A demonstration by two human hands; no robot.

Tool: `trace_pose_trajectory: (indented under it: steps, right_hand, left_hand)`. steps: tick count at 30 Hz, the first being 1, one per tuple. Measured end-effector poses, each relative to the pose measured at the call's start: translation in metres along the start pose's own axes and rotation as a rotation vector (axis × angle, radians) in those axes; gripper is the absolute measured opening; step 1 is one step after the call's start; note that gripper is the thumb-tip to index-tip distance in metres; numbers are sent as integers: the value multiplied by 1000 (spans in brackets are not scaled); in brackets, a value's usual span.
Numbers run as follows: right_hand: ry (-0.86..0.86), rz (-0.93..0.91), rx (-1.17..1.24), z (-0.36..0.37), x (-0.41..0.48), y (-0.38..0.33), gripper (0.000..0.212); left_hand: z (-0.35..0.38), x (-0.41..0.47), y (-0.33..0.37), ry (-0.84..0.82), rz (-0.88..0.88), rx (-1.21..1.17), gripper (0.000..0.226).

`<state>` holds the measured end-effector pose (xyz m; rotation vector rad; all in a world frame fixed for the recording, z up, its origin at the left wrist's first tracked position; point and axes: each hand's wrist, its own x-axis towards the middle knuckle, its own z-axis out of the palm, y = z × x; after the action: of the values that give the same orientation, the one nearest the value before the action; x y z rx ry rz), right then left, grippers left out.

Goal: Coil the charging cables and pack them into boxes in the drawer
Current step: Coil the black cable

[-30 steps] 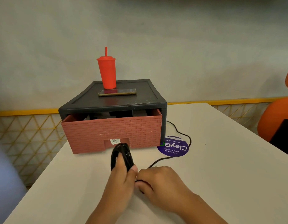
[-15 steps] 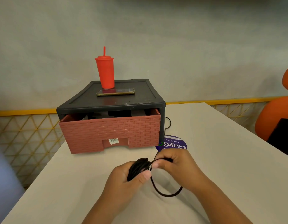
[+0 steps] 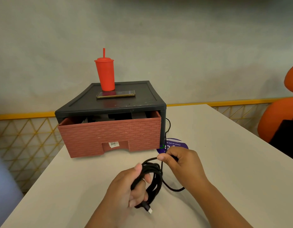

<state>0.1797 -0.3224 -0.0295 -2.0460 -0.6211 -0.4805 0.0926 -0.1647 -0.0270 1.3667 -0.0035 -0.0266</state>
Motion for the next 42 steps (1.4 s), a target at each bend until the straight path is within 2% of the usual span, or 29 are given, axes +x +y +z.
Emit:
trace_pose_trajectory:
  steps: [3, 6, 9, 11, 12, 14, 18, 19, 21, 24, 25, 26, 27, 28, 29, 32, 34, 37, 40, 42]
  right_hand:
    - [-6, -40, -8, 5, -1, 4, 55]
    - [-49, -63, -17, 11, -4, 6, 41]
    - [-167, -3, 10, 16, -5, 5, 31]
    - [-226, -24, -6, 22, -7, 5, 30]
    - [-261, -43, -20, 25, -8, 3, 30]
    - [-355, -54, -47, 32, -12, -2, 28]
    - [-513, -110, -138, 43, -18, -8, 35]
    - [-544, -116, -183, 44, -19, -10, 39]
    - [-599, -128, -262, 45, -22, -15, 42]
    - [-628, -183, -292, 42, -25, -26, 30]
    - [-627, -195, -302, 41, -24, -28, 26]
    - [-627, -203, -316, 40, -24, -28, 24]
    - [-630, -213, -334, 40, -23, -27, 24]
    - [-637, -225, -351, 40, -23, -27, 24]
    - [-645, -236, -365, 39, -24, -27, 25]
    - [-671, -263, -395, 39, -26, -30, 23]
    - [-690, -272, -397, 39, -27, -32, 25]
    - [-720, -267, -380, 39, -28, -40, 24]
    - [-701, -269, -336, 37, -28, -43, 25]
    - [-658, -305, -316, 36, -26, -39, 28]
  left_hand:
    - [-3, 3, 0, 63, 22, -156, 39]
    - [-10, 6, -1, 48, 27, -384, 39]
    - [-27, 11, -4, -76, 151, -661, 38]
    - [-46, 19, -12, -273, 229, -834, 33]
    - [-49, 20, -13, -335, 245, -856, 40]
    - [-60, 8, -23, -100, 217, -810, 60]
    - [-73, 9, -26, -109, 309, -780, 61]
    - [-76, 9, -26, -64, 329, -779, 61]
    - [-81, 9, -26, 40, 363, -712, 61]
    - [-68, 8, -9, 206, 378, -586, 53]
    - [-57, 10, -5, 225, 387, -516, 47]
    - [-46, 16, -7, 174, 433, -481, 48]
    - [-40, 17, -8, 164, 392, -511, 55]
    - [-32, 16, -9, 208, 403, -448, 59]
    - [-24, 16, -8, 255, 422, -366, 53]
    - [-15, 22, -19, 357, 438, -17, 18]
    - [-16, 23, -21, 383, 481, 193, 17]
    - [-23, 27, -29, 447, 454, 355, 24]
    - [-28, 35, -41, 406, 331, 497, 13]
    - [-26, 36, -42, 322, 277, 553, 21]
